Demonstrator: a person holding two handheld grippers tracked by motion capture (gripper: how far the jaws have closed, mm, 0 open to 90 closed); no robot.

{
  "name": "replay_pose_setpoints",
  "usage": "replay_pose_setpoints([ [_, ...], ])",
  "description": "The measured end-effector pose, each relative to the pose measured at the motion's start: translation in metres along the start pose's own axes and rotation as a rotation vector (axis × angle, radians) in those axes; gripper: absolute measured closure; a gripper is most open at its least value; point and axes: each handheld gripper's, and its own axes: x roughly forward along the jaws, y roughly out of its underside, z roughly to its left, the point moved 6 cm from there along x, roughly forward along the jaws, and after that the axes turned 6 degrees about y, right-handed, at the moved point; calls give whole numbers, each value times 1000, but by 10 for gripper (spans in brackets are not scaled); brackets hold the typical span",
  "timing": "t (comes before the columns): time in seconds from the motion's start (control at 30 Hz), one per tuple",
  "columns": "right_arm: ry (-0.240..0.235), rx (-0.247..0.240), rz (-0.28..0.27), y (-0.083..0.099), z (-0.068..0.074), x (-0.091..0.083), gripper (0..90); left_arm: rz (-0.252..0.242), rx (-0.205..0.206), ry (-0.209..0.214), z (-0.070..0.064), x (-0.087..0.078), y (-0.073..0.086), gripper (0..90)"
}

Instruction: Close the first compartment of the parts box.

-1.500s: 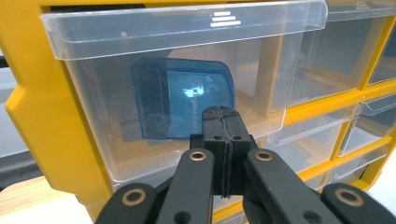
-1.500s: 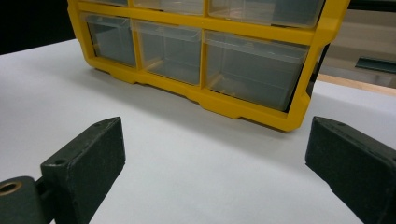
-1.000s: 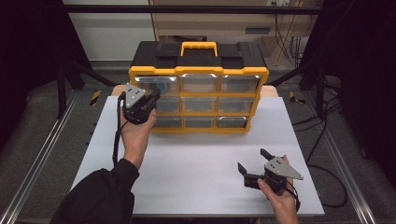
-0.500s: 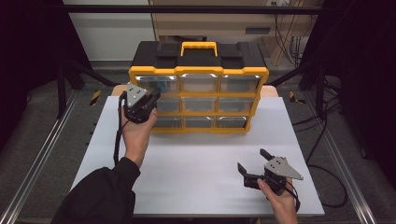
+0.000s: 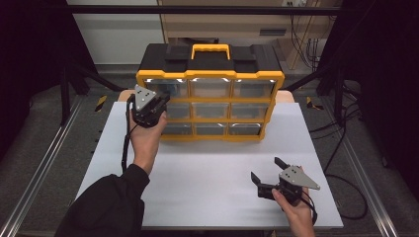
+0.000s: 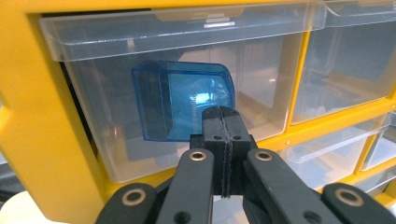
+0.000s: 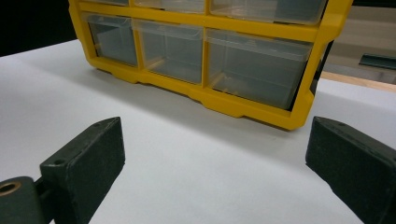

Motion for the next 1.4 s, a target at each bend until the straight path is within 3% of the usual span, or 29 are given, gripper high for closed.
replay_pose_setpoints([
  [0.63,-12,10,1,0,0,2,52,-5,-13,-4,0,4,-1,900],
  [0.73,-17,6,-1,0,1,2,52,-20,-39,16,-2,-2,-5,900],
  [0.83,-17,13,-3,0,1,2,53,-24,-15,26,-3,-7,-7,900],
  [1.0,-13,1,-3,0,2,2,52,-41,-53,66,-7,-22,-9,900],
  [1.4,-11,-15,-9,0,3,-1,50,-76,-30,157,-23,-55,-16,900],
])
